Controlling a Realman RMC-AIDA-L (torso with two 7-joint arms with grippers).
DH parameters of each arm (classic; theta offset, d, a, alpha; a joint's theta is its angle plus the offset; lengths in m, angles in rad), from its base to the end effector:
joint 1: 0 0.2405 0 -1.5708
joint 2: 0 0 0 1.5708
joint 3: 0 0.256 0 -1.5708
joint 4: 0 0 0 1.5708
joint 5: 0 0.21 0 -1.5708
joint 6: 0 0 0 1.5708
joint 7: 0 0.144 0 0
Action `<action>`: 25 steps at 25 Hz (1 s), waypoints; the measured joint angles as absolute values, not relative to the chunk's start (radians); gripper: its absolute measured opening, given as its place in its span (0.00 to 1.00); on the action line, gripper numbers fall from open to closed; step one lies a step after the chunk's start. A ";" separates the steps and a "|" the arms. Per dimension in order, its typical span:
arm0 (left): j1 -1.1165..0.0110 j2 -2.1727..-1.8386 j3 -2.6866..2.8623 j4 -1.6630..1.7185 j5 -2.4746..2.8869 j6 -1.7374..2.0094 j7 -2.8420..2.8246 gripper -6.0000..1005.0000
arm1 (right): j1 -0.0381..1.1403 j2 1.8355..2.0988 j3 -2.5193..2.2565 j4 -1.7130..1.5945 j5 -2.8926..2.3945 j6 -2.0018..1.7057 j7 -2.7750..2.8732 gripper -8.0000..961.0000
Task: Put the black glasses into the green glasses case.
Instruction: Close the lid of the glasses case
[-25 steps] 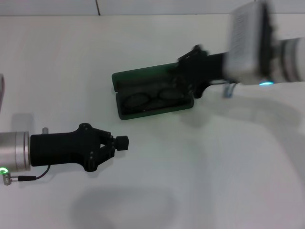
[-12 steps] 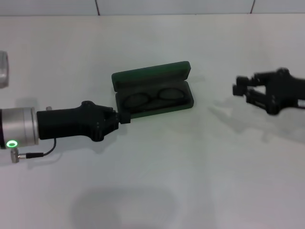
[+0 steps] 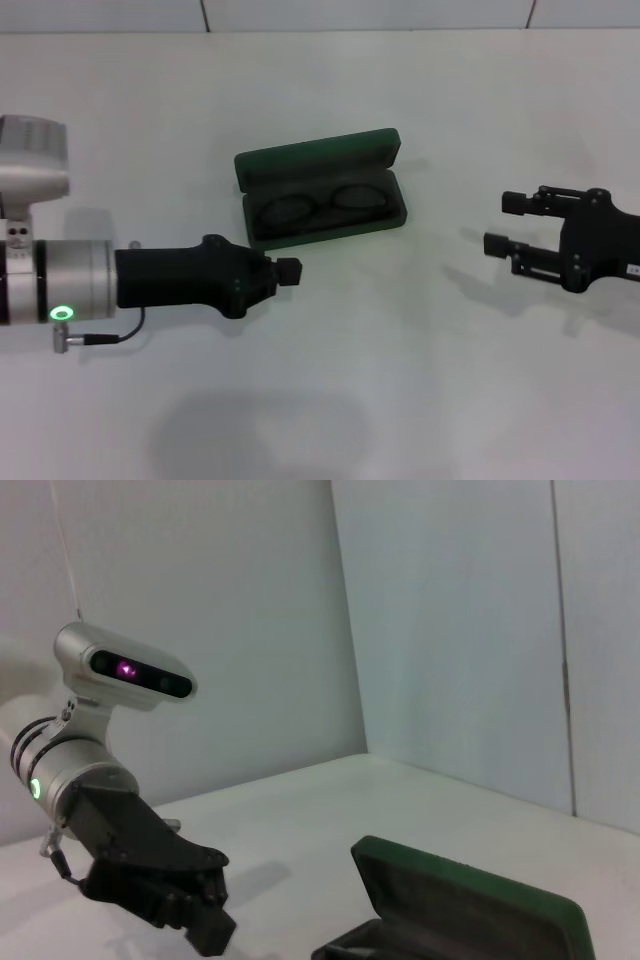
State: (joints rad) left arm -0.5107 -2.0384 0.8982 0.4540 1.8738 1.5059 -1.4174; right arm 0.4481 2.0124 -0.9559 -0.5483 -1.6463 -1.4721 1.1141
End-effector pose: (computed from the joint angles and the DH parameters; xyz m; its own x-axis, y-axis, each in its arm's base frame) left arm -0.2756 0.3041 -0.0359 0.7210 0.5111 0.4679 0.5636 -0.8254 0.0330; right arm 0.2742 0.3208 -0.0025 0.8166 -0.1609 -0.5543 -0.3510 -0.9008 -0.2557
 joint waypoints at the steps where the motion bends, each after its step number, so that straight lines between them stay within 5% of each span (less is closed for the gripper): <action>1: -0.513 -2.044 0.899 0.456 1.874 1.485 -1.419 0.05 | 0.439 2.014 -0.955 -0.544 -1.645 -1.473 1.090 0.38; 5: -0.522 -2.051 0.896 0.454 1.872 1.408 -1.435 0.05 | 0.423 2.016 -0.957 -0.542 -1.646 -1.486 1.070 0.64; 11: -0.552 -2.056 0.857 0.455 1.863 1.289 -1.455 0.06 | 0.419 2.016 -0.963 -0.491 -1.654 -1.523 1.012 0.75; 25: -0.587 -2.062 0.845 0.451 1.870 1.093 -1.469 0.06 | 0.422 2.019 -0.998 -0.453 -1.657 -1.529 0.975 0.75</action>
